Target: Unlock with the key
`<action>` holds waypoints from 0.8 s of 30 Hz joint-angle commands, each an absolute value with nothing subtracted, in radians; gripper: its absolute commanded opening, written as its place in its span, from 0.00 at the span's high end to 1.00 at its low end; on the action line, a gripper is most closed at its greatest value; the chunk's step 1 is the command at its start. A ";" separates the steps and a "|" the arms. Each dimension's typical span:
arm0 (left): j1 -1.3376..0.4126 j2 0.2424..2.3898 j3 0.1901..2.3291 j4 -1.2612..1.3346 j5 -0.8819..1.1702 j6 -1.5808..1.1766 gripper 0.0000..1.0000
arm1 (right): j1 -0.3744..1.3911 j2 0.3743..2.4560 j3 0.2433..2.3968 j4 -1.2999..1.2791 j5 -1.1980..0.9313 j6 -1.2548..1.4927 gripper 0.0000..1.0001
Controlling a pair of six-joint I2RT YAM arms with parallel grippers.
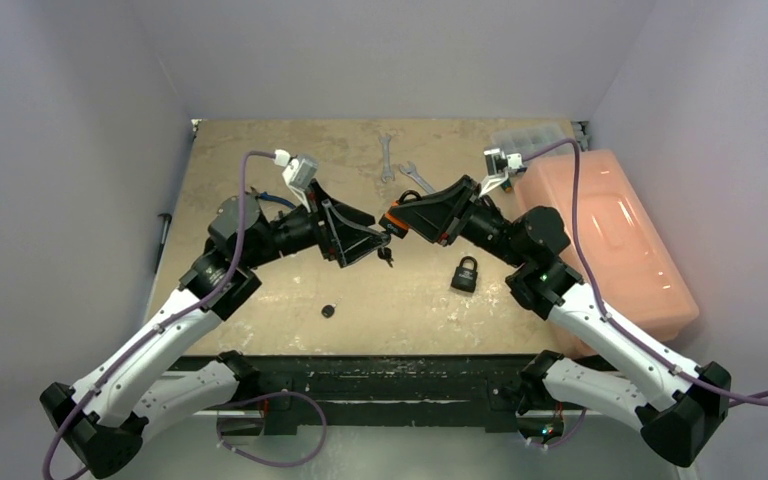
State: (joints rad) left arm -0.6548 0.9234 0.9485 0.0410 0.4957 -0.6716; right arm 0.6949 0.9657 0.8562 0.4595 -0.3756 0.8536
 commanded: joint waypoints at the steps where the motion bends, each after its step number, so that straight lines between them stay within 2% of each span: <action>1: -0.652 0.886 1.002 -0.046 0.493 -0.572 0.25 | 0.698 0.945 0.922 0.480 -0.336 0.829 1.00; 17: -0.653 0.937 1.002 -0.016 0.536 -0.570 0.62 | 0.697 0.961 0.932 0.499 -0.362 0.842 1.00; 19: -0.653 0.948 1.002 -0.016 0.543 -0.576 0.70 | 0.698 0.964 0.932 0.500 -0.361 0.842 1.00; 24: -0.652 0.972 1.002 -0.015 0.551 -0.585 0.99 | 0.698 0.971 0.937 0.500 -0.359 0.842 1.00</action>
State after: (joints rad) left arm -0.6548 0.9501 0.9756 -0.0387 0.5568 -0.5888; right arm 0.6910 0.9825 0.8715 0.4091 -0.3519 0.8280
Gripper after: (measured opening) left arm 0.110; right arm 0.276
